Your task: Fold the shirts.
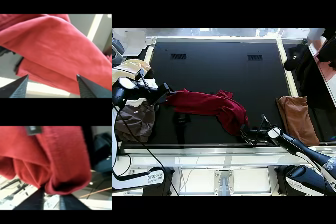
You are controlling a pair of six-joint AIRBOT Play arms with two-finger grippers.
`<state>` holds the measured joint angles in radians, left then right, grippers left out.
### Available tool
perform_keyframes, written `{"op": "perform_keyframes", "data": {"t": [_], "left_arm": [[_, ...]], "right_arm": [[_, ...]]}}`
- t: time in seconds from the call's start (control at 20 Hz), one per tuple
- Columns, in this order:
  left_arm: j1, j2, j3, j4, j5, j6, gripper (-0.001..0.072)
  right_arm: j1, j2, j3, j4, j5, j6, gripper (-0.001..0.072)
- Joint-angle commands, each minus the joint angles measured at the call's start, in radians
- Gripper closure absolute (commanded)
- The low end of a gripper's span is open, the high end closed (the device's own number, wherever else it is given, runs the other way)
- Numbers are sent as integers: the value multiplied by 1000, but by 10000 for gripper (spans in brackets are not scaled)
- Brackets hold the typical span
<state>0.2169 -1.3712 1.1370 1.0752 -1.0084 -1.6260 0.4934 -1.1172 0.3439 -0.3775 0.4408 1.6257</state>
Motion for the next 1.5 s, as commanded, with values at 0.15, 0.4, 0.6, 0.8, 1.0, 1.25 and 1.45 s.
{"op": "perform_keyframes", "data": {"t": [0.15, 0.4, 0.6, 0.8, 1.0, 1.25, 1.45], "left_arm": [[34, -6, -13, 243, -9, -317, 7], [54, -22, -81, 260, 58, -389, 7], [53, -83, -81, 176, 173, -387, 8], [53, -126, -81, 169, 254, -386, 11], [52, -137, -80, 113, 289, -386, 540], [53, -129, -79, 19, 294, -239, 694], [60, -118, -79, 23, 270, -225, 615]], "right_arm": [[2, -12, 1, 0, -53, 18, 697], [-1, -11, 27, -26, -67, 3, 697], [-1, -11, 47, -27, -64, 3, 698], [-1, -11, 47, -26, -64, 4, 697], [-2, -11, 47, -27, -71, 3, 698], [-2, 90, 47, -80, -237, -23, 700], [-81, 217, 47, -129, -240, -23, 700]]}}
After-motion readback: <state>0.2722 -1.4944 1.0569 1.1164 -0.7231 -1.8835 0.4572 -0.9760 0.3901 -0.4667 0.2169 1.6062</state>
